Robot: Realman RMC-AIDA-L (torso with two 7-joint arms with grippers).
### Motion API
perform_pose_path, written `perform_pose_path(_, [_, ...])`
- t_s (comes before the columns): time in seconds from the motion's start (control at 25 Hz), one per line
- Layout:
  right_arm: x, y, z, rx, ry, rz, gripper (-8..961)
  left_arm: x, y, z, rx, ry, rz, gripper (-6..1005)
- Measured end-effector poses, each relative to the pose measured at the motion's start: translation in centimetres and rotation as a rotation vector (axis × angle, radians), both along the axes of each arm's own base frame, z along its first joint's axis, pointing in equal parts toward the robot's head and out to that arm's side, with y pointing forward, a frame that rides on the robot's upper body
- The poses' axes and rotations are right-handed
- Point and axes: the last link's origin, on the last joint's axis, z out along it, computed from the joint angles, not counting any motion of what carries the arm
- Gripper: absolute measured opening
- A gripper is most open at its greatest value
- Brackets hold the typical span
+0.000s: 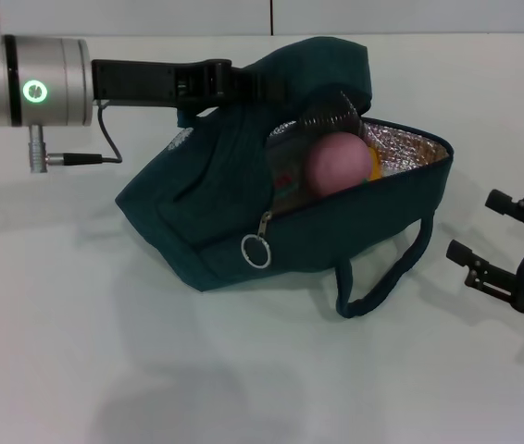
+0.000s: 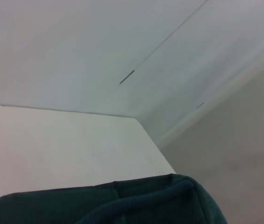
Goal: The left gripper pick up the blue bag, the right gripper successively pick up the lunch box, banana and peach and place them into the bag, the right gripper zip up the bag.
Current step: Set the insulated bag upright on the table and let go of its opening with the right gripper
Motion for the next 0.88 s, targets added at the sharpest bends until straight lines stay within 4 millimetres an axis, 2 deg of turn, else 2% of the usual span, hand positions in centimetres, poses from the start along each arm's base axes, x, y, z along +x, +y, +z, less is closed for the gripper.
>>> perform_pose_path(0.28, [0.0,1.4,-1.4,-0.054,-0.014,-0.076,811,0.2,0.1,0.0,0.001,0.001,-0.006,72])
perform_pose_path(0.56, [-1.4,5.1,-3.4,-0.129,-0.067,-0.136,812,0.2,0.1,0.0,0.001,0.001,-0.006,75])
perform_pose_path(0.72, [-1.3,6.9,-2.8,-0.072,-0.045,-0.214,812,0.1,0.0,0.0,0.001,-0.002,-0.002,76])
perform_pose_path(0.88, [-0.4,7.0,-0.2,0.112,0.046,-0.259,812,-0.5,-0.2,0.3,0.012,-0.013,0.007,78])
